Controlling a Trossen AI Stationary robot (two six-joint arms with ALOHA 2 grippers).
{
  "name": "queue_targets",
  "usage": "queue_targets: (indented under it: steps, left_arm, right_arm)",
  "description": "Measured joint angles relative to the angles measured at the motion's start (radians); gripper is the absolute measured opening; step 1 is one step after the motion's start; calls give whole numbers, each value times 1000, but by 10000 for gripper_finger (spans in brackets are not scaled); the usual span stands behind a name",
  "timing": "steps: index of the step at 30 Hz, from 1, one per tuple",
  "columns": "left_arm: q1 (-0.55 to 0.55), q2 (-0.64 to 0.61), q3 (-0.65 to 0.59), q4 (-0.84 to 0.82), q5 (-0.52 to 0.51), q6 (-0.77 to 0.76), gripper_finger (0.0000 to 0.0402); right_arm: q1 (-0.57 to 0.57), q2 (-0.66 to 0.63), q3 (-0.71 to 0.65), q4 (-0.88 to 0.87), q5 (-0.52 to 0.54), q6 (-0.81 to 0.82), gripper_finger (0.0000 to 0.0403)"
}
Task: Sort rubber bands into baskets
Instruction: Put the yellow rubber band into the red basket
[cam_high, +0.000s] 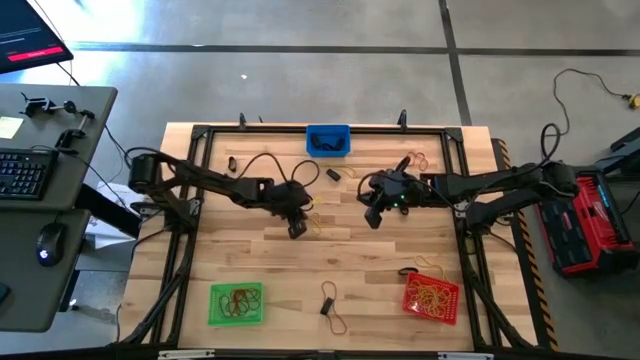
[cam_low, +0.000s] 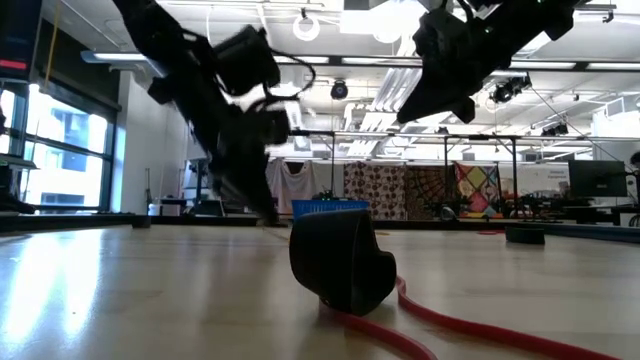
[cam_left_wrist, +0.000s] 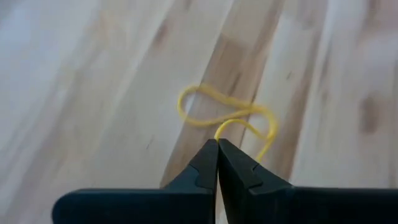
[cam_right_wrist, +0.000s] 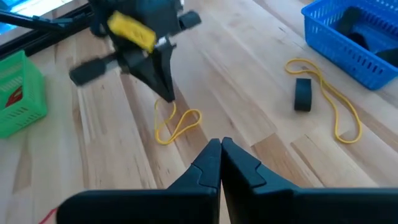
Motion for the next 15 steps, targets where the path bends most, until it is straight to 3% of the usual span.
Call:
queue_targets:
  steps: [15]
  left_arm:
    - [-10,-232,4,12,-56,2,0]
  right_arm:
    - [-2,0,0,1,28,0,1]
